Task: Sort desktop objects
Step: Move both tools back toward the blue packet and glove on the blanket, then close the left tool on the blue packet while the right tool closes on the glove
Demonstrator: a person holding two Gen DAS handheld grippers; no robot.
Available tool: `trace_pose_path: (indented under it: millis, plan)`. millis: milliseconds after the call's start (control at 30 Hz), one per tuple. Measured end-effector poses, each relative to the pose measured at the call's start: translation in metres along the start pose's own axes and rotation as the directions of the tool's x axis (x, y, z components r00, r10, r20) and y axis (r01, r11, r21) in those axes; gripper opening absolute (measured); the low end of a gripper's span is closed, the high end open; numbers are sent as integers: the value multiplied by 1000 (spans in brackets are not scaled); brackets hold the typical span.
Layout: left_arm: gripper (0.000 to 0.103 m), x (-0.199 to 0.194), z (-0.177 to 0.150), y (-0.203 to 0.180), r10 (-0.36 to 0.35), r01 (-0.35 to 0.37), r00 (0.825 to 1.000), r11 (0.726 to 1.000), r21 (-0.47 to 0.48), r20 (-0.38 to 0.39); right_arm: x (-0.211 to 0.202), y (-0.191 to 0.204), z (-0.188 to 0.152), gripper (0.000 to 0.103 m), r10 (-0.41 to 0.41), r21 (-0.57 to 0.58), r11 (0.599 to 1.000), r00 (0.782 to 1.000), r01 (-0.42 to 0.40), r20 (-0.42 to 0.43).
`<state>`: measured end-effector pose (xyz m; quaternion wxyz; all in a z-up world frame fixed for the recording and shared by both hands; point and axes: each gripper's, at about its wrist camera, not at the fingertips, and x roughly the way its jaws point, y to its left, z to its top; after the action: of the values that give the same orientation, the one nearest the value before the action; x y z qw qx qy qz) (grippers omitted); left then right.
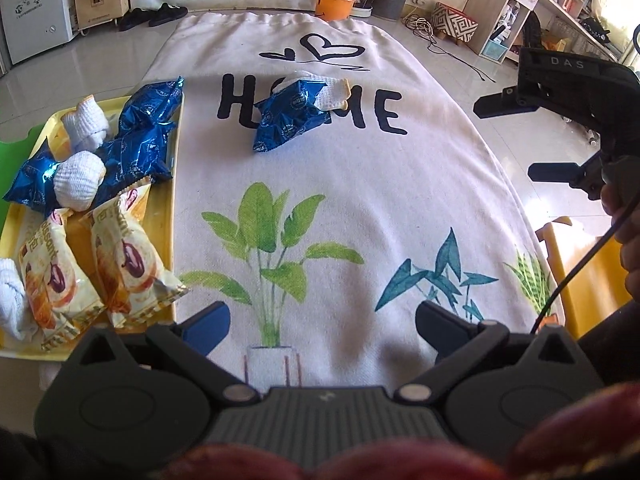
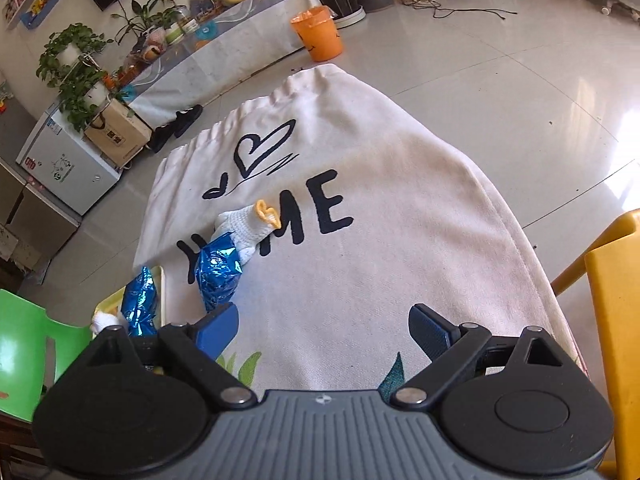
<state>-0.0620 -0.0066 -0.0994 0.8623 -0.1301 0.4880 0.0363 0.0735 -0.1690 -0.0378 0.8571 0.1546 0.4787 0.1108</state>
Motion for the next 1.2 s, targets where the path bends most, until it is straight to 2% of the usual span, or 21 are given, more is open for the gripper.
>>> trace_pose_path:
  millis: [333, 500, 633, 867, 1033, 1200]
  plan:
    - [102, 20, 38, -12, -11, 11, 1000, 1000, 11, -13, 13, 5, 5, 93, -47, -37, 998, 999, 46, -17]
    - [102, 28, 65, -5, -5, 5, 1000, 1000, 0, 14, 21, 2, 12, 93, -49, 10, 999, 999, 49, -21]
    - [102, 36, 84, 3, -28, 29, 999, 999, -32, 24, 28, -1, 19, 93, -51, 53, 997, 998, 52, -26]
    - [102, 51, 107, 9, -30, 33, 998, 998, -59, 52, 36, -3, 29, 93, -34, 112, 993, 999, 37, -26]
    - [102, 68, 120, 11, -17, 21, 999, 996, -87, 46, 40, 0, 35, 93, -10, 155, 988, 1000, 14, -27]
    - [102, 87, 132, 17, 40, -35, 999, 992, -121, 36, 48, 8, 41, 93, 21, 164, 986, 999, -16, -28]
